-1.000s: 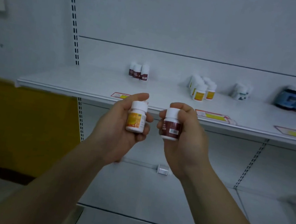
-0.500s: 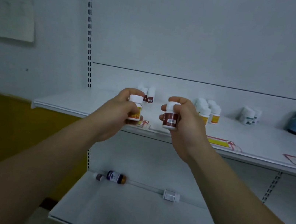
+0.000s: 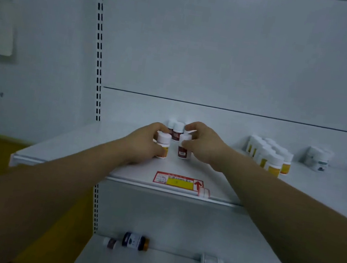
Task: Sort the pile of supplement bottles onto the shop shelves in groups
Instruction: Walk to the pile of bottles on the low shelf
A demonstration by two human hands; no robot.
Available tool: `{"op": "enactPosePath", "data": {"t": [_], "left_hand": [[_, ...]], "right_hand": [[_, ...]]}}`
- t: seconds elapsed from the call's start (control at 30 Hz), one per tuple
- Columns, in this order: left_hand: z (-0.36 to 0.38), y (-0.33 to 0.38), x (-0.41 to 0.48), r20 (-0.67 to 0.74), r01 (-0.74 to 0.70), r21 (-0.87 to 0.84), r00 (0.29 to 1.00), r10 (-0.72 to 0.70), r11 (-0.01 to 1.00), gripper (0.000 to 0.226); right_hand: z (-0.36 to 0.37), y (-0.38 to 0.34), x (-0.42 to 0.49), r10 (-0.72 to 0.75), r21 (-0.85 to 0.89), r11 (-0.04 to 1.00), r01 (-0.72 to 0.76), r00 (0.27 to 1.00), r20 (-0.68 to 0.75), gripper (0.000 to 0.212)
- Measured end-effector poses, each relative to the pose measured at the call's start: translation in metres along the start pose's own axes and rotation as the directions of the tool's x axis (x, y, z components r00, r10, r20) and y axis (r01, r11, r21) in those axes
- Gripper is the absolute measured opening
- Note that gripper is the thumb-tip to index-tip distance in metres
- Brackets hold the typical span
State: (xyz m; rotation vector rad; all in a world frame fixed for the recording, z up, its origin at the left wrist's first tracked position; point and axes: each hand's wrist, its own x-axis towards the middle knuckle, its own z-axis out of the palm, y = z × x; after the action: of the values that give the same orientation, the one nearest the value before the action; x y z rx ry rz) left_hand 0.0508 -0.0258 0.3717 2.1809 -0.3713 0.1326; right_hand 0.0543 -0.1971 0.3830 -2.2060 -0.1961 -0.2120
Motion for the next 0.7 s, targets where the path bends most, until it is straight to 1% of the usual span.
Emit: {"op": "enactPosePath", "data": {"t": [0.1, 0.2, 0.33, 0.53, 0.63, 0.7], "left_hand": [[0.005, -0.01, 0.008, -0.01, -0.044, -0.048, 0.999, 0.044, 0.998, 0.041], [0.006, -0.015, 0.012, -0.009, -0.074, -0.006, 0.997, 0.074, 0.997, 0.044], [0.008, -0.017, 0.015, -0.011, -0.095, 0.053, 0.995, 0.096, 0.994, 0.048], [0.008, -0.014, 0.013, -0.013, -0.08, 0.095, 0.997, 0.081, 0.992, 0.051], [0.008, -0.011, 0.009, -0.015, -0.072, 0.093, 0.997, 0.074, 0.993, 0.05], [0.007, -0.009, 0.008, -0.016, -0.05, 0.073, 0.999, 0.051, 0.996, 0.047]], "right_hand": [[0.005, 0.008, 0.023, -0.047, -0.205, 0.978, 0.039, 0.998, -0.038, 0.042], [0.007, 0.015, 0.041, -0.108, -0.329, 0.941, 0.075, 0.991, -0.084, 0.034], [0.011, 0.023, 0.054, -0.136, -0.351, 0.932, 0.091, 0.985, -0.108, 0.028], [0.016, 0.029, 0.057, -0.208, -0.458, 0.876, 0.149, 0.975, -0.08, 0.034], [0.017, 0.03, 0.055, -0.189, -0.495, 0.859, 0.134, 0.98, -0.063, 0.037], [0.015, 0.026, 0.052, -0.16, -0.487, 0.867, 0.108, 0.985, -0.066, 0.045]]}}
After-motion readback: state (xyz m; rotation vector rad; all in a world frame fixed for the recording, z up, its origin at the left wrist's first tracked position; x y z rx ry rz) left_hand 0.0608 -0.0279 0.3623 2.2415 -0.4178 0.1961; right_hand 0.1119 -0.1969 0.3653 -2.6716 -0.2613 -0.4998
